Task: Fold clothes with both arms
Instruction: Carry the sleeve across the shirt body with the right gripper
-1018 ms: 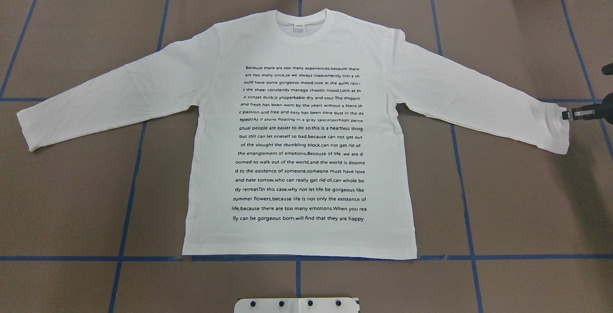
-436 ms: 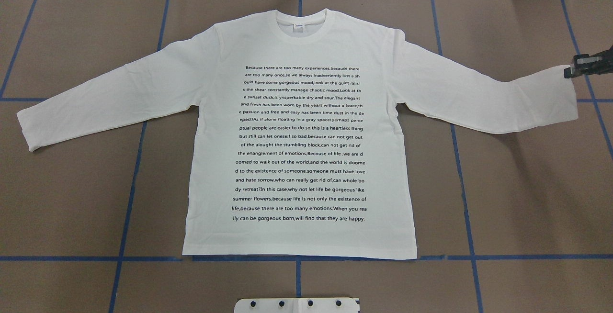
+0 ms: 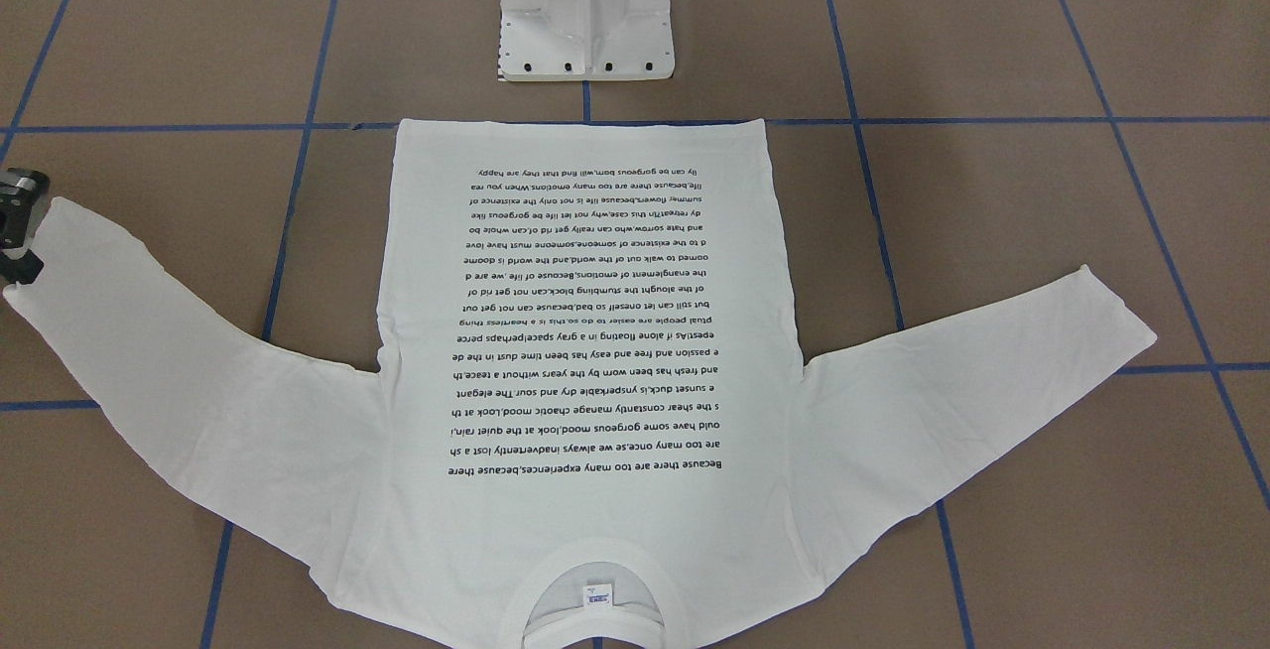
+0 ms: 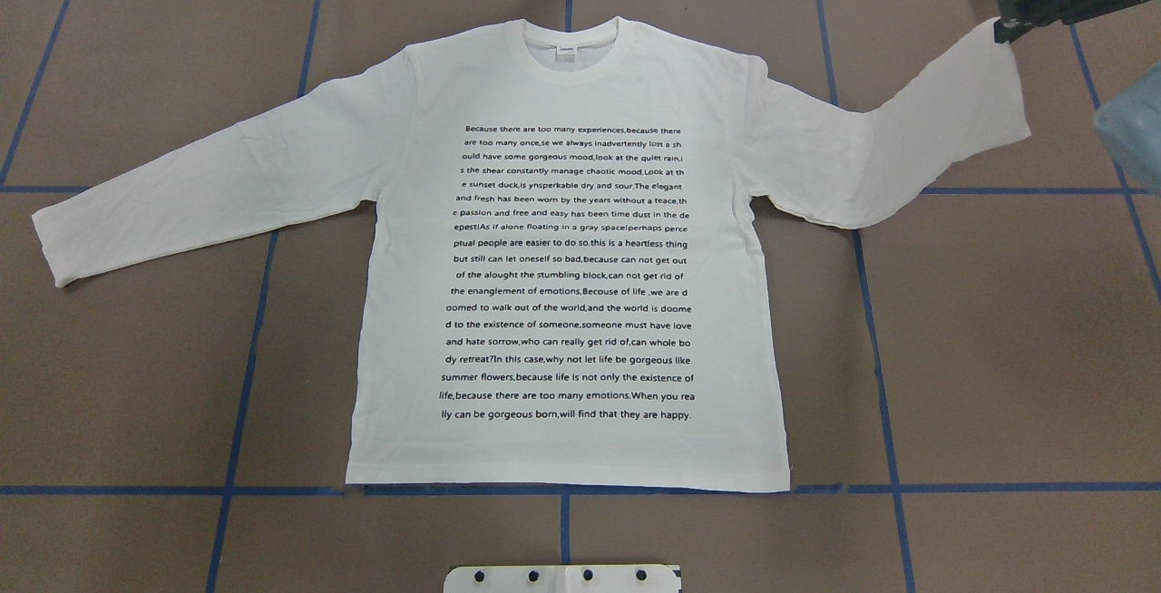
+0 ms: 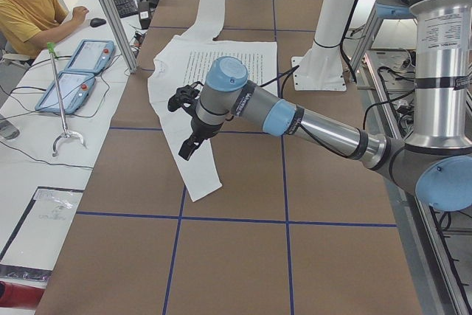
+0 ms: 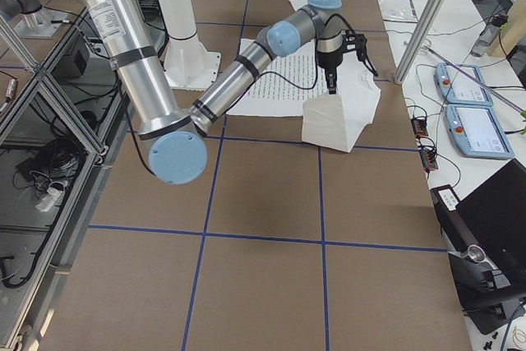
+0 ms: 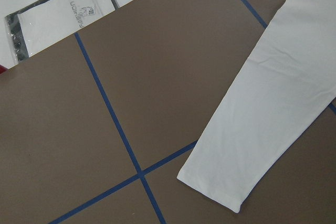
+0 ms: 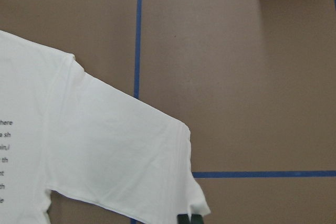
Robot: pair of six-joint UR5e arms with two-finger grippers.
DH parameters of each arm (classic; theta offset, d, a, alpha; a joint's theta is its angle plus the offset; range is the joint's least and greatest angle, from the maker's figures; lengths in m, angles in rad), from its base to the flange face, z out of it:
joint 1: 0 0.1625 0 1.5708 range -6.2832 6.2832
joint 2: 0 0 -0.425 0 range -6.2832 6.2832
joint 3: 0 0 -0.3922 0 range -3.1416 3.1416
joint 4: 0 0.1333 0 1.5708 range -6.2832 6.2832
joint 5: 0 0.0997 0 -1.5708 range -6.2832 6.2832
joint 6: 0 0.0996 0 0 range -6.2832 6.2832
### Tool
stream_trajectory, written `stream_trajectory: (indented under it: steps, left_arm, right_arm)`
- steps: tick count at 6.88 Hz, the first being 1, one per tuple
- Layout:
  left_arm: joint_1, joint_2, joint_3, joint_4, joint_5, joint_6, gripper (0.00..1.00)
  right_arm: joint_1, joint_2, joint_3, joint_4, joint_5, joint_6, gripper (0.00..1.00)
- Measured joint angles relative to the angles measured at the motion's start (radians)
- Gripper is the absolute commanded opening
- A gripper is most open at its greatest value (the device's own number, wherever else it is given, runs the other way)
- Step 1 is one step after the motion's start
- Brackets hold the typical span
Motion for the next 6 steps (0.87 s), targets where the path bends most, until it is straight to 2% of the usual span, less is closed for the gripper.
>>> stream_trajectory:
  steps: [2,4,6]
  left_arm:
    - [0.0,0.004,0.002,0.0,0.0,0.0,1.0]
    - [-0.001,0.011,0.003,0.0,0.0,0.0,1.0]
    - [-0.002,0.025,0.002,0.0,0.0,0.0,1.0]
  right_arm:
    - [-0.082,0.21,-0.066,-0.073,-0.029,0.067,0.0]
    - [-0.222,0.394,-0.197,-0.049,-0.134,0.258,0.0]
    - [-0.348,0.618,-0.487,0.083,-0.236,0.439,0.0]
